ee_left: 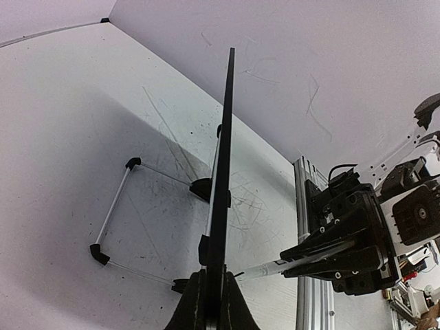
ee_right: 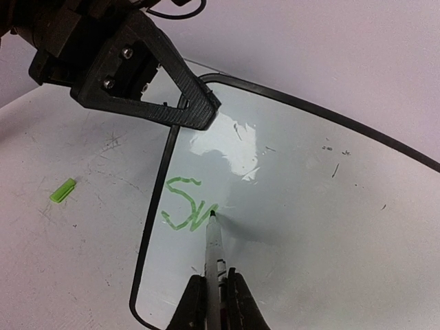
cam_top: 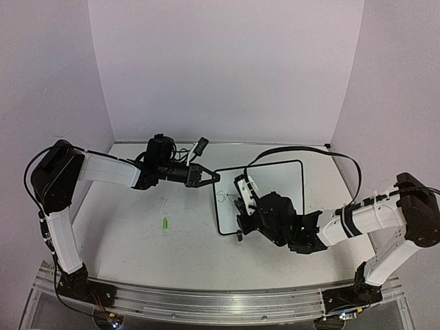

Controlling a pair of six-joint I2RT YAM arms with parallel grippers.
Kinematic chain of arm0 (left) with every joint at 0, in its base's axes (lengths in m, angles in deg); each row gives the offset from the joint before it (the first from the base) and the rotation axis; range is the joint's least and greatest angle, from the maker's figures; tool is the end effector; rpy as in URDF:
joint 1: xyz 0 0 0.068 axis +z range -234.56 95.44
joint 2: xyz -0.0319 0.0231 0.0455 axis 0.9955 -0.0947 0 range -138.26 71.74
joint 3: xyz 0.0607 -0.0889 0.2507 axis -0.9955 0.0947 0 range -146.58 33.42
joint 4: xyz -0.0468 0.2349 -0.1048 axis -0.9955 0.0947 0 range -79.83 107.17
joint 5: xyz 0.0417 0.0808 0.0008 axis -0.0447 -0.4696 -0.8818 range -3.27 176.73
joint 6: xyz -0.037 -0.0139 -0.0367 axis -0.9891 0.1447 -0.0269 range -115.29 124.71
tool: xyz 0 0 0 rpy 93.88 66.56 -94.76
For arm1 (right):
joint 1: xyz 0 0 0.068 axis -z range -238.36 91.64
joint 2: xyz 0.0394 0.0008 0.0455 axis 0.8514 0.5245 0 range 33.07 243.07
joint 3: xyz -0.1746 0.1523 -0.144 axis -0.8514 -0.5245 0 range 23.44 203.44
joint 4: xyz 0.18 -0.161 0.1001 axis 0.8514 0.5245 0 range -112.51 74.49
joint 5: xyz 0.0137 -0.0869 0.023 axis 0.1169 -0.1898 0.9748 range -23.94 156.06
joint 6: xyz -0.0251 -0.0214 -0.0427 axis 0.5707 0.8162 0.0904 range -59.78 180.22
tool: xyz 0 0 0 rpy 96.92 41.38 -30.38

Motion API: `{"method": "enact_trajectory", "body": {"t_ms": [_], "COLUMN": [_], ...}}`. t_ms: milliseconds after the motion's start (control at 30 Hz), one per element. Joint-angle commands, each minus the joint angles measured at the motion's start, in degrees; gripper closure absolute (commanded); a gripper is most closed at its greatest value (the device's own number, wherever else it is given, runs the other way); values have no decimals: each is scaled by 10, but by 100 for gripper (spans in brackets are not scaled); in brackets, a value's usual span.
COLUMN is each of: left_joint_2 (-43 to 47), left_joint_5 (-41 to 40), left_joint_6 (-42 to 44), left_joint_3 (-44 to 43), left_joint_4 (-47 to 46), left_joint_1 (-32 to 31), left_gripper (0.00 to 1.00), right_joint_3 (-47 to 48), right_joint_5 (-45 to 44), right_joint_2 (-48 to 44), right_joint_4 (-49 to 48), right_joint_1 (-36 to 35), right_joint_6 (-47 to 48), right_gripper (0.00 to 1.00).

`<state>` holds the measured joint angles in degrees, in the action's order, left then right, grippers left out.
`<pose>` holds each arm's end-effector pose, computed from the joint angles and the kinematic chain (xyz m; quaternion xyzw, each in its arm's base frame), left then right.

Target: Write a sentence on the whiteboard

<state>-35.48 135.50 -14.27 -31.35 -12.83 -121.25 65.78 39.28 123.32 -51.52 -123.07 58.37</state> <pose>0.3139 -0.2671 0.2121 0.3500 0.6980 -0.5437 0.3078 0.1555 0.2915 0.2016 -0.2978 0.7456 0.1528 0.5763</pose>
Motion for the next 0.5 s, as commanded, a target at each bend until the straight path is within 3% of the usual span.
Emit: {"method": "enact_trajectory", "body": {"t_ms": [0, 467], "left_joint_2": [21, 21], "left_joint_5": [-2, -2], "left_joint_6": [1, 3], "left_joint_3": [7, 7], "left_joint_4": [15, 16], "left_joint_1": [-5, -5], "left_gripper": [100, 100], "right_joint_3": [-11, -11], "right_joint_5": [-1, 0], "right_joint_2": [-12, -12], "right_joint_4": [23, 36], "right_joint_1": [-2, -5], "right_joint_6": [-14, -19], "right_gripper": [100, 100]}}
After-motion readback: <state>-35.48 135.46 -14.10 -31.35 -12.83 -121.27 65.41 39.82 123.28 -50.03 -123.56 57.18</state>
